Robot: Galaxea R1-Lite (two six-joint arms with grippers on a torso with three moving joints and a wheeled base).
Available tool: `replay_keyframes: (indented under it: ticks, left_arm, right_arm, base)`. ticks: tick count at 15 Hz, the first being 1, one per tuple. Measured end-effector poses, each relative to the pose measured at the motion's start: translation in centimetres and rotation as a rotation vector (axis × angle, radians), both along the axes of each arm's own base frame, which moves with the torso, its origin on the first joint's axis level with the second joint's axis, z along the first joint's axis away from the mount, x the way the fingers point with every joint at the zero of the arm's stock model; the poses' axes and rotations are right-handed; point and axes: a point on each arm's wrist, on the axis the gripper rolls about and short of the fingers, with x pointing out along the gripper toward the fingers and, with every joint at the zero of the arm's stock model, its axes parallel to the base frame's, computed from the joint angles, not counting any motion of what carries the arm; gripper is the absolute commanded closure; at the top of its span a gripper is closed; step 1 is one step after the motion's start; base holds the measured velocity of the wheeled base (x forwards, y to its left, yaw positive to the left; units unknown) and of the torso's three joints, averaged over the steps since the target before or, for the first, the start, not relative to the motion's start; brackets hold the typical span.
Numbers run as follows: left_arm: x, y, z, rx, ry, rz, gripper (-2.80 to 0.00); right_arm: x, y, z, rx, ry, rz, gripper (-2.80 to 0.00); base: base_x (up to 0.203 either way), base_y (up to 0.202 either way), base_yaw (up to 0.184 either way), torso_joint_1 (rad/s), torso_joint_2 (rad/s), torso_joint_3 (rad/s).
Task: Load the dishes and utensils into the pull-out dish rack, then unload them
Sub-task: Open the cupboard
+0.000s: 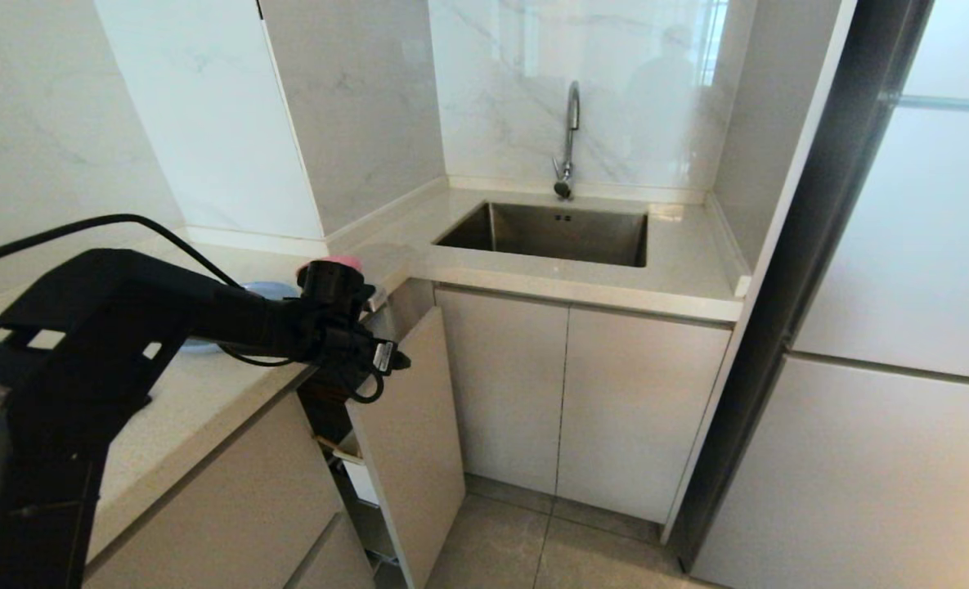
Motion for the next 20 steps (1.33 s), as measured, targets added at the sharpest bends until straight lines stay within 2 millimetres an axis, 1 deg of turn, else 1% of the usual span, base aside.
replay_keyframes:
  ticks: [4, 9, 12, 20]
  left_arm:
    - [0.3, -0.5, -1.8, 0.000, 0.038, -0.007, -2.80]
    - [-0.1, -1.4, -2.5, -0.015, 0.066, -0.017, -2.80]
    - [-0.7, -2.3, -2.5, -0.072, 0.087, -0.031, -2.80]
    - [-2.3, -4.9, -1.8, -0.131, 0.112, -0.044, -2.80]
  right_arm:
    - [0.0, 0.0, 0.0, 0.000, 0.000, 0.000, 0.00]
    - [0.0, 0.0, 0.0, 0.000, 0.000, 0.000, 0.00]
    - [0.0, 0.0, 0.0, 0.000, 0.000, 0.000, 0.00]
    - [0.0, 0.0, 0.0, 0.000, 0.000, 0.000, 0.00]
  base:
    - [0.000, 0.000, 0.000, 0.000, 0.00, 0.000]
    - [0.000, 0.000, 0.000, 0.000, 0.00, 0.000]
    - [0.000, 0.000, 0.000, 0.000, 0.00, 0.000]
    - [0.000, 0.000, 0.000, 0.000, 0.00, 0.000]
